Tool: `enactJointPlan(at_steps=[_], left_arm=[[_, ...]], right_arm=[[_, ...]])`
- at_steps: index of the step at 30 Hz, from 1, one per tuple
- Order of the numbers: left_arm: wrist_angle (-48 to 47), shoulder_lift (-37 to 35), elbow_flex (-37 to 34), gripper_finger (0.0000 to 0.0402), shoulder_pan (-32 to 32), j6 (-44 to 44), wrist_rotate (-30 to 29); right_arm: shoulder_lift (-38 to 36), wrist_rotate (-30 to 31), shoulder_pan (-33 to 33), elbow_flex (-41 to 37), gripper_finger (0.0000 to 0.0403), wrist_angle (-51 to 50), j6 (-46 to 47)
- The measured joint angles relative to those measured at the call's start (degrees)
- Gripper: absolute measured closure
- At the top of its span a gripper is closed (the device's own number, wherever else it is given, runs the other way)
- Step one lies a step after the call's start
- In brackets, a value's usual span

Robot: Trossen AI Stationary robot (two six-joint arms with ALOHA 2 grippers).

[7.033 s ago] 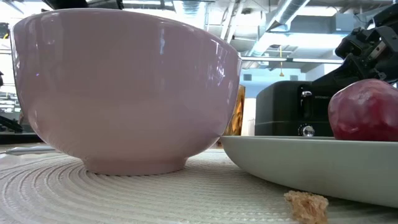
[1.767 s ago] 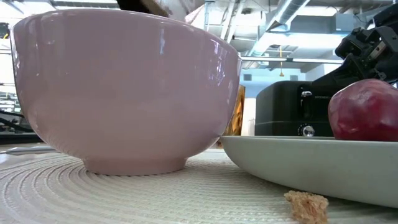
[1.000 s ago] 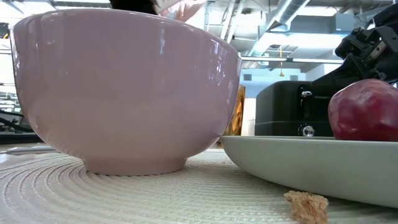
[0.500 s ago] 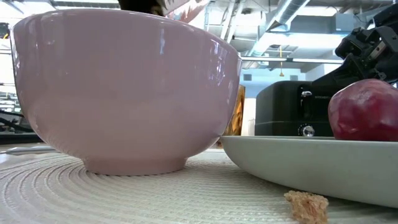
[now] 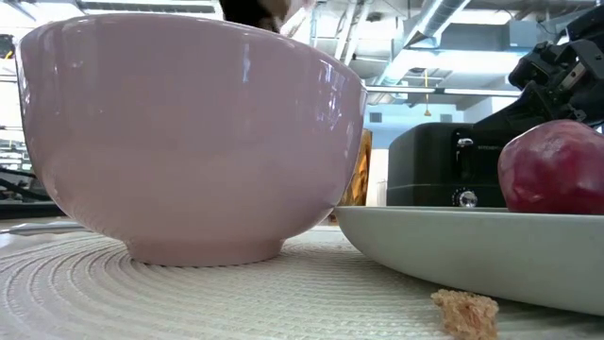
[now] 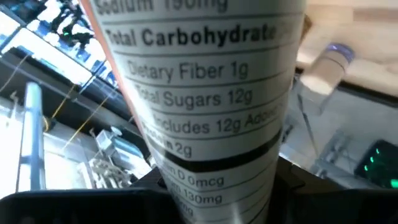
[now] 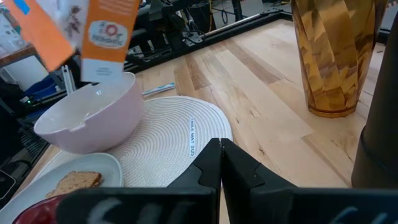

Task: Arrange a breakfast setting
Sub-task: Pour the cereal into the white bowl

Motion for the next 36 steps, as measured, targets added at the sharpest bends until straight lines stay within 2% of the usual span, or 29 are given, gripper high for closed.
enactJointPlan(at_steps=[4,7,10,14,27,36], left_arm=[[-0.2,1.0,0.0,0.0296,-0.2,4.9,1.2],[-0.7,1.1,0.0,0.0296,-0.2,3.7,4.4],[-0.2,1.0,0.0,0.0296,-0.2,5.5,2.3],[-0.5,0.9,0.0,0.0296,-0.2,3.6,3.2],[0.0,1.0,0.0,0.0298,-0.2,5.5,2.9],[-0.1,0.9,0.0,0.0299,-0.2,5.5,1.0]], right_arm=[[0.0,0.0,0.0,0.0,0.0372,0.0,0.0],[0.0,0.0,0.0,0.0,0.0372,0.0,0.0],[0.0,0.0,0.0,0.0,0.0372,0.0,0.0],[0.0,0.0,0.0,0.0,0.0372,0.0,0.0],[0.0,0.0,0.0,0.0,0.0372,0.0,0.0],[0.0,0.0,0.0,0.0,0.0372,0.0,0.0]])
